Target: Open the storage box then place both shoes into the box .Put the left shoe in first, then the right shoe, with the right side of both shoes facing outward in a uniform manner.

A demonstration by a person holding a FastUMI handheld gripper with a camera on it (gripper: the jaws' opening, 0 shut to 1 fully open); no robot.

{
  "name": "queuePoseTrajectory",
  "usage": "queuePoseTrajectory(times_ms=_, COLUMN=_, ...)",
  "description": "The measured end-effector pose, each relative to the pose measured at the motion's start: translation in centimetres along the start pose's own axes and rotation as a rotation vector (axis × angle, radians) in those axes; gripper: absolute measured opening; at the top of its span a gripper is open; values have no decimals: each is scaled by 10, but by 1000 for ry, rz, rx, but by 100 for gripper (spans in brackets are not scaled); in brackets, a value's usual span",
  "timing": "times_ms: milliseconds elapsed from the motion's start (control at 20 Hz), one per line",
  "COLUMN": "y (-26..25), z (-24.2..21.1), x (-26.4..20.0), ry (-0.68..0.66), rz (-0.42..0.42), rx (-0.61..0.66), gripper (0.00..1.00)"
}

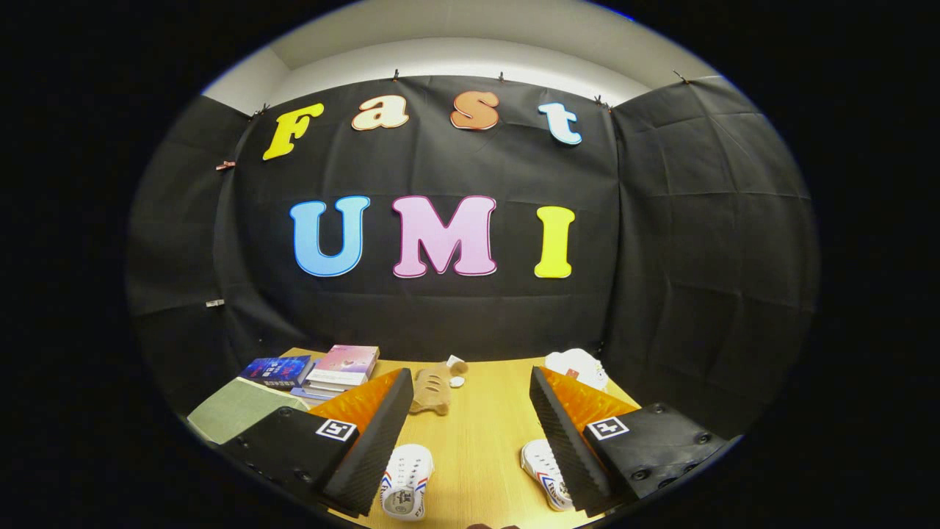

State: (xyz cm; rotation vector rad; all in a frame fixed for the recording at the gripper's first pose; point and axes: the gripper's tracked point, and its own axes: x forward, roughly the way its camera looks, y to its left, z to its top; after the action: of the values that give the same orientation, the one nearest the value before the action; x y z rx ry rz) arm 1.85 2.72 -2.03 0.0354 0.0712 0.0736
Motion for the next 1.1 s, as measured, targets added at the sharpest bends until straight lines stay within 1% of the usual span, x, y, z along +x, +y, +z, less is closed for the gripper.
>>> queuePoseTrajectory(times_ms=250, y=24, z=-27, x=6, ry=82, rz=98, rx=95, gripper=98)
queuePoseTrajectory(times_ms=450, y=58, z=-68, x=7, ry=211, rz=229, rx=175, gripper=99)
queuePoseTrajectory(times_ms=550, y=80, z=-82, x=3, ry=260, rz=314, rx=228, gripper=99)
queuePoseTrajectory(times_ms=700, y=121, z=-116, x=-10, ry=381, rz=476, rx=289, gripper=98)
queuePoseTrajectory(times_ms=850, y=141, z=-154, x=-23, ry=493, rz=570, rx=296, gripper=98)
queuePoseTrajectory(times_ms=950, y=165, z=-169, x=-35, ry=564, rz=668, rx=355, gripper=98)
queuePoseTrajectory(times_ms=1050, y=182, z=-190, x=-43, ry=646, rz=730, rx=416, gripper=98)
queuePoseTrajectory(times_ms=1100, y=187, z=-196, x=-45, ry=675, rz=748, rx=445, gripper=98)
